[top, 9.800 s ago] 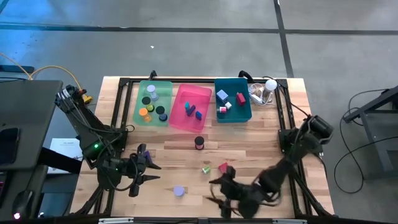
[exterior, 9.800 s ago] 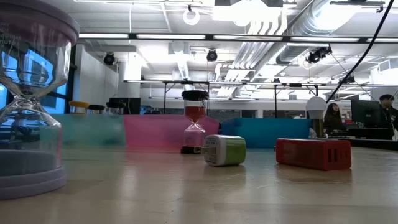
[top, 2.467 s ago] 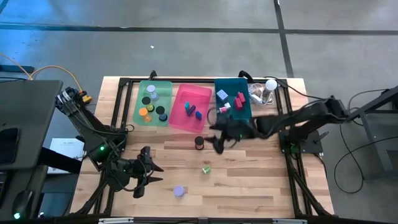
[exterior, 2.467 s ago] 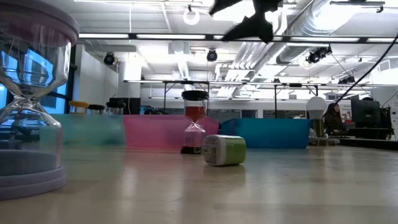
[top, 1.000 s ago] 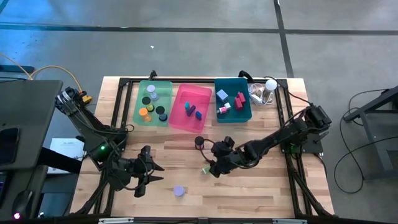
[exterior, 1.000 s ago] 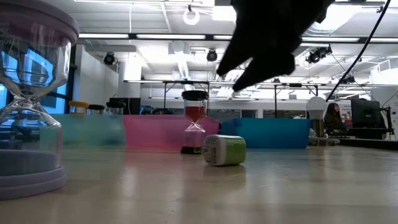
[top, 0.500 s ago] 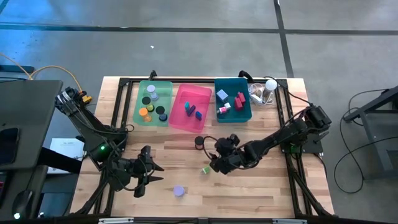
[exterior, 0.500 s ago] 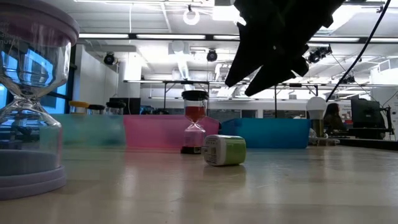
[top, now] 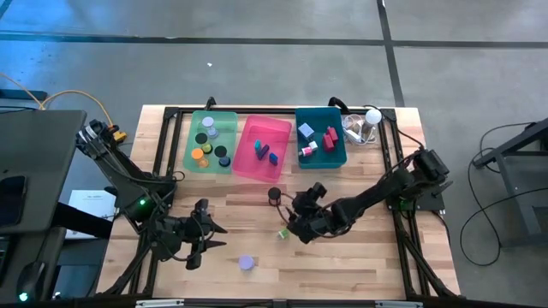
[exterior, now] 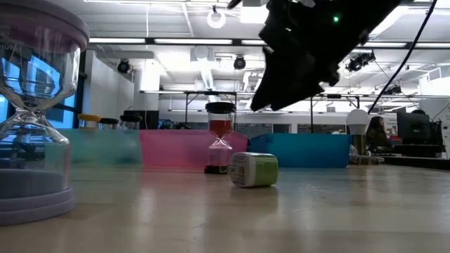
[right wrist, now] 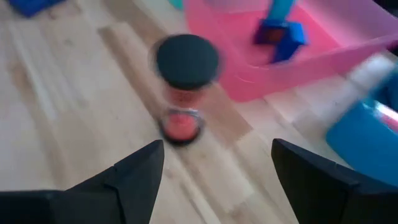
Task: Pick & Place Office items
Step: Put the red hourglass into the green bin
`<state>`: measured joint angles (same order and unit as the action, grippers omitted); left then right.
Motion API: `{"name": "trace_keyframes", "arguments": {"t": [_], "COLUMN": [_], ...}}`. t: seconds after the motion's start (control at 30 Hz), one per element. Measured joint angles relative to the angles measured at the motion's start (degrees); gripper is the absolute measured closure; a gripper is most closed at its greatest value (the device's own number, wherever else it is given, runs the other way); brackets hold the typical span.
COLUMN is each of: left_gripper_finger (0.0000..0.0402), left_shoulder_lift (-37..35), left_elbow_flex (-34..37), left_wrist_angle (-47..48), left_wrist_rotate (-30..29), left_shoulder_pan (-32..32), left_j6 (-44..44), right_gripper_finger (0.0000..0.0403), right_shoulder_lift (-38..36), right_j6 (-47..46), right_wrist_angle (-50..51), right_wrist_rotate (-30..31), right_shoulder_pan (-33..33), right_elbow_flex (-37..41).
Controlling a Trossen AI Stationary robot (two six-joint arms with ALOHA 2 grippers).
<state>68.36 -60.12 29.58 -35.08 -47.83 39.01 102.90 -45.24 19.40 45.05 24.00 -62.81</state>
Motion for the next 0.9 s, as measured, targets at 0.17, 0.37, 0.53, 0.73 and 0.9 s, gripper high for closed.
{"name": "trace_keyframes", "arguments": {"t": [0.17,0.37,0.53,0.73,0.9], "left_gripper_finger": [0.0258,0.0258,0.0258,0.0258,0.0258], "left_shoulder_lift": [0.02,0.02,0.02,0.02,0.02], "left_elbow_flex": [-0.02,-0.02,-0.02,-0.02,-0.02], "left_wrist_angle": [-0.06,0.05,0.17,0.19,0.17], "left_wrist_rotate": [-0.02,-0.02,-0.06,-0.06,-0.08], "left_shoulder_pan": [-0.72,-0.87,-0.90,-0.87,-0.87], "left_j6": [0.29,0.35,0.47,0.46,0.45], "right_gripper_finger": [0.0115,0.0115,0.0115,0.0115,0.0115], "right_shoulder_lift": [4.47,5.41,5.39,5.37,5.37], "right_j6": [5.56,8.88,13.38,14.50,15.13], "right_wrist_angle": [-6.55,-11.02,-16.85,-18.83,-18.85], "right_wrist_rotate": [1.40,1.13,-1.57,-1.72,-1.73], "right_shoulder_pan": [0.02,-0.44,-1.59,-3.18,-4.87], "right_elbow_flex": [0.00,0.00,-0.02,-0.02,-0.02]}}
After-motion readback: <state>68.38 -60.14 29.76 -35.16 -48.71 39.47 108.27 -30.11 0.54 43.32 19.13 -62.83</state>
